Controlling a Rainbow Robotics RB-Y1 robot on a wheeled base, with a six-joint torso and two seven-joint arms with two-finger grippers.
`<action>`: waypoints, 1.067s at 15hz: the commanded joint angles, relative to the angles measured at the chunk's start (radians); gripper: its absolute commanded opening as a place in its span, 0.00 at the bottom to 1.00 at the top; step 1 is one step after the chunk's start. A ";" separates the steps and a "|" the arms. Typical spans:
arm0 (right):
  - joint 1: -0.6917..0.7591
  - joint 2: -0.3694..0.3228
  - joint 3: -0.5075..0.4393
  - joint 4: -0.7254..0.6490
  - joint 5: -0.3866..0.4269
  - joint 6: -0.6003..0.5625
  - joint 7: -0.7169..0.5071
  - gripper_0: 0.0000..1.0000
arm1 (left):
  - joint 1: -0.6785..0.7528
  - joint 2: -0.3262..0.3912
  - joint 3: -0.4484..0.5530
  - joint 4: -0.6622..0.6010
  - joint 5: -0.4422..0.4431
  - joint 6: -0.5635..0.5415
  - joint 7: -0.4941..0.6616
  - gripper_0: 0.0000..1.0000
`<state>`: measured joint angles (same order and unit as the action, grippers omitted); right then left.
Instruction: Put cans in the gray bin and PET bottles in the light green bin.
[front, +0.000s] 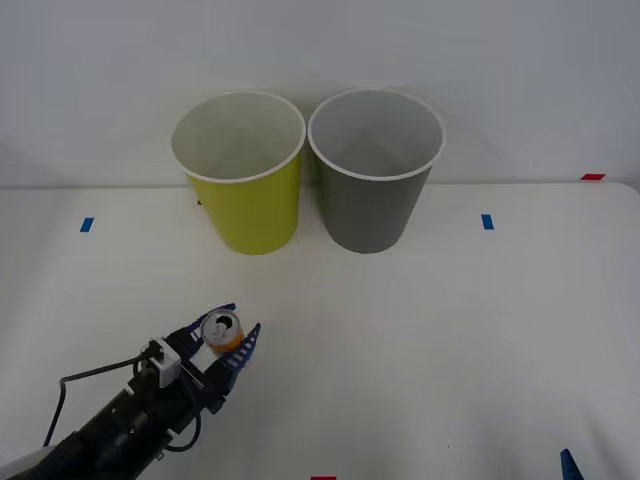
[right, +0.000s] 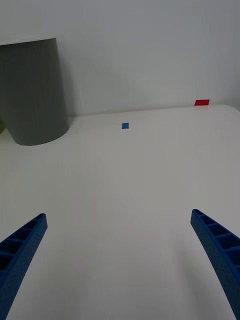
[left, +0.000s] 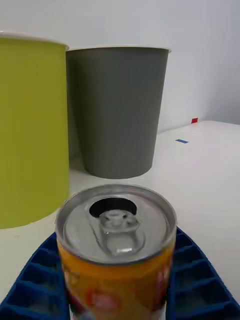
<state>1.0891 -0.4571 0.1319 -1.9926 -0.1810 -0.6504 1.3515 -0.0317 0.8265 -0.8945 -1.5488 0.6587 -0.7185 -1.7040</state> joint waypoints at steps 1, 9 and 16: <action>0.000 0.000 0.000 0.000 0.000 0.000 0.000 1.00 | 0.000 0.003 0.000 0.001 -0.002 0.001 0.001 0.03; 0.000 0.000 0.000 0.000 0.000 0.000 0.000 1.00 | 0.000 0.003 -0.001 -0.002 -0.005 -0.001 0.001 0.00; 0.000 0.000 0.000 0.000 0.000 0.000 0.000 1.00 | 0.001 0.076 0.100 -0.277 -0.013 0.312 0.000 0.00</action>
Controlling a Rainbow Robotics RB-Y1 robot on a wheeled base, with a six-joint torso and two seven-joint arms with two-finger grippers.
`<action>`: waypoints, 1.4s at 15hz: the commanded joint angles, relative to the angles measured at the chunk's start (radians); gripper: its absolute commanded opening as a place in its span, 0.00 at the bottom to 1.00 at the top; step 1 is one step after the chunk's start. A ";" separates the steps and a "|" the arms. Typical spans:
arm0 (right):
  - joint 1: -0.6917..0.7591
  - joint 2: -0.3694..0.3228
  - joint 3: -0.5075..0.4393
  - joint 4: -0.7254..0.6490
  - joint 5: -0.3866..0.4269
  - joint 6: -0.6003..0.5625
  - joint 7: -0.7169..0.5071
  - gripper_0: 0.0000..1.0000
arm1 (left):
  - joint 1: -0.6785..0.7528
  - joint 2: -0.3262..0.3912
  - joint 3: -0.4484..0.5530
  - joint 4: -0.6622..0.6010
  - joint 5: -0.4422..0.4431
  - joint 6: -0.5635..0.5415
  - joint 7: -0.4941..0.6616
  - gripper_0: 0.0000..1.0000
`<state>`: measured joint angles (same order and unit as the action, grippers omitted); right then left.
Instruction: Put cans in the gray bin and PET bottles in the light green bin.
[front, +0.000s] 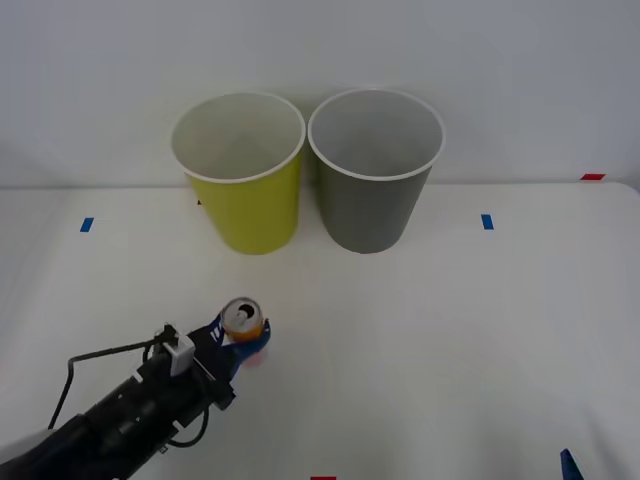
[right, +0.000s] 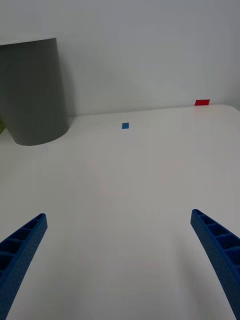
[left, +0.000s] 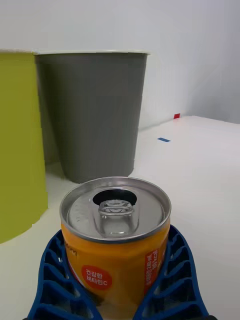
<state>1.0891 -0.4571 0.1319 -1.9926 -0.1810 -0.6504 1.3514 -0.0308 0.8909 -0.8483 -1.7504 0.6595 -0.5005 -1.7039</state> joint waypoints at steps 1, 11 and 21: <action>0.000 0.000 0.000 0.000 0.000 0.000 0.000 1.00 | 0.000 0.013 0.077 -0.112 -0.018 0.140 0.000 0.00; 0.000 0.000 0.000 0.000 0.000 0.000 0.000 1.00 | 0.127 0.000 0.422 -0.630 -0.006 0.651 0.013 0.00; 0.000 0.000 0.000 0.000 0.000 0.000 0.000 1.00 | 0.058 -0.219 0.805 -0.816 0.310 1.263 -0.146 0.00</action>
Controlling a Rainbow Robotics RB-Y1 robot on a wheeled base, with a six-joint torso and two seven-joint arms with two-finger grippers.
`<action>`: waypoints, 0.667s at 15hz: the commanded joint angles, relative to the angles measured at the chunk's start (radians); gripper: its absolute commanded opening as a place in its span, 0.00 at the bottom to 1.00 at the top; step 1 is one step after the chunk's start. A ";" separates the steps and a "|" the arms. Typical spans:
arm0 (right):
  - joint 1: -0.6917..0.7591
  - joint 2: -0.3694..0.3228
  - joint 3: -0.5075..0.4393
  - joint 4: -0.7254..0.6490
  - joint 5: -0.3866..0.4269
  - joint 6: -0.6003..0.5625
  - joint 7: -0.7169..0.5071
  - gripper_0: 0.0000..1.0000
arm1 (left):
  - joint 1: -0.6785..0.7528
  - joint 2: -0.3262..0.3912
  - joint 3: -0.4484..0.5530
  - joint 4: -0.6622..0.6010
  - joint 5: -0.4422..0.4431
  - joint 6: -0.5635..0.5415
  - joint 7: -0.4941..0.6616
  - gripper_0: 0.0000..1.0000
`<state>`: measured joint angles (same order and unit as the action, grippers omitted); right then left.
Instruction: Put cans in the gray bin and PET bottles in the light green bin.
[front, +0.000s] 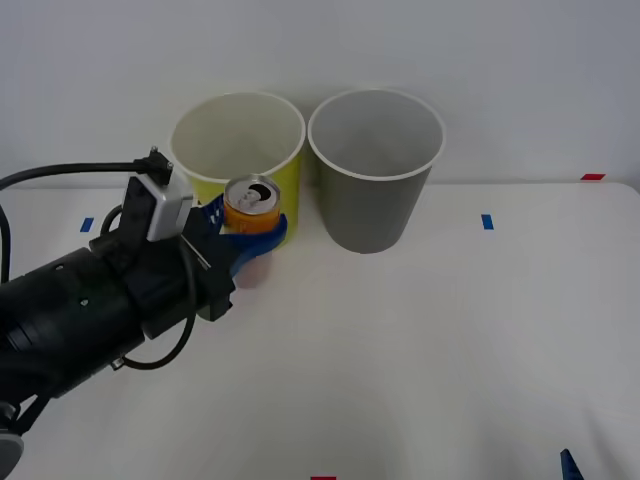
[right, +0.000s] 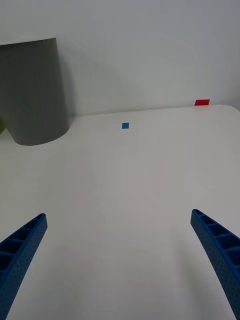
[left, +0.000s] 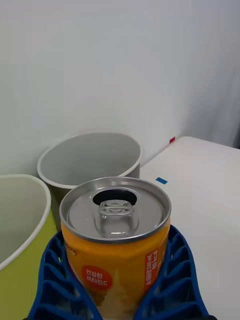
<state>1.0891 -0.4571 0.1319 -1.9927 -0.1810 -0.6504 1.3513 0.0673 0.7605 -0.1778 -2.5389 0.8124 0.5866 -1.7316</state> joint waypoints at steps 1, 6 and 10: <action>0.000 0.000 0.000 0.000 0.000 0.000 0.000 1.00 | -0.061 -0.125 0.193 -0.031 0.218 0.254 -0.171 0.00; 0.000 0.000 0.000 0.000 0.000 0.000 0.000 1.00 | -0.201 -0.245 0.388 -0.031 0.360 0.449 -0.250 0.00; 0.000 0.000 0.000 0.000 0.000 0.000 0.000 1.00 | -0.285 -0.244 0.399 -0.012 0.350 0.449 -0.220 0.00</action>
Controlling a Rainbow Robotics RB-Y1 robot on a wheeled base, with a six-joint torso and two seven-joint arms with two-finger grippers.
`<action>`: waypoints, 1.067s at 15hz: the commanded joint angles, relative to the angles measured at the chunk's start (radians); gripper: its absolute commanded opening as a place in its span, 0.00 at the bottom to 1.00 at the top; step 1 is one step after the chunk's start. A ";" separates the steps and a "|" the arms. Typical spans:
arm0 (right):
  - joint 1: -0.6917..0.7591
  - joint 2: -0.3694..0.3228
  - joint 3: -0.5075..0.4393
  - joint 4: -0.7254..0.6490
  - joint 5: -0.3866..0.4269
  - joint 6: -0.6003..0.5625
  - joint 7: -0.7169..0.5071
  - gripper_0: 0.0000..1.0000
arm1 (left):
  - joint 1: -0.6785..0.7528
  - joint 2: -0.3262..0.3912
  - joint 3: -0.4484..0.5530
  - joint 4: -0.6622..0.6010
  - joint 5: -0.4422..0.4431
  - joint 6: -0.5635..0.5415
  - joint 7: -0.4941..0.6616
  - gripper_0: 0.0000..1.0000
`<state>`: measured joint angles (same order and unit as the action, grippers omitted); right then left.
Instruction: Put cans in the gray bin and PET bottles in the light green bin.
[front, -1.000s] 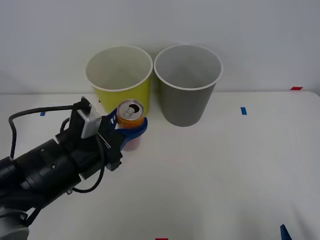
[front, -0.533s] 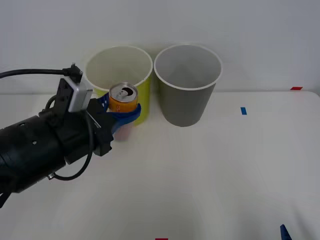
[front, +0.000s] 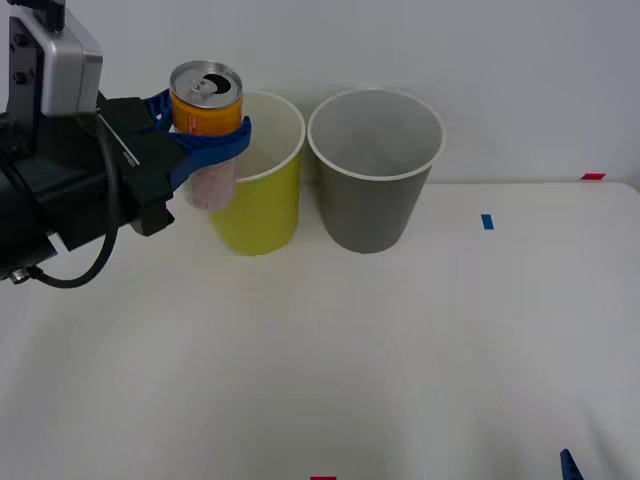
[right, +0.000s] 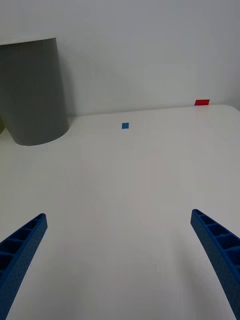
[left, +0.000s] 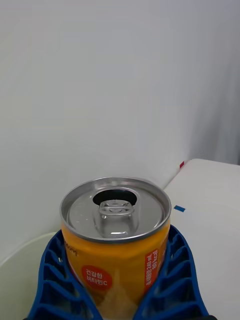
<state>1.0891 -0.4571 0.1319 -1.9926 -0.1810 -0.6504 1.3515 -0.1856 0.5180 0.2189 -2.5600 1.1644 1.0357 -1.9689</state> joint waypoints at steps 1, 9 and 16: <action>0.000 0.000 0.000 0.000 0.000 0.000 0.000 1.00 | -0.041 -0.001 0.002 0.012 -0.002 0.000 0.027 0.00; 0.000 0.000 0.000 0.000 0.000 0.000 0.000 1.00 | -0.333 0.007 -0.026 0.193 0.017 0.084 0.278 0.00; 0.000 0.000 0.000 0.000 0.000 0.000 0.000 1.00 | -0.492 -0.003 -0.119 0.359 0.015 0.021 0.317 0.00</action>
<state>1.0891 -0.4571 0.1319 -1.9926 -0.1810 -0.6504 1.3513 -0.6680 0.5159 0.1215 -2.2196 1.1831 1.0845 -1.6588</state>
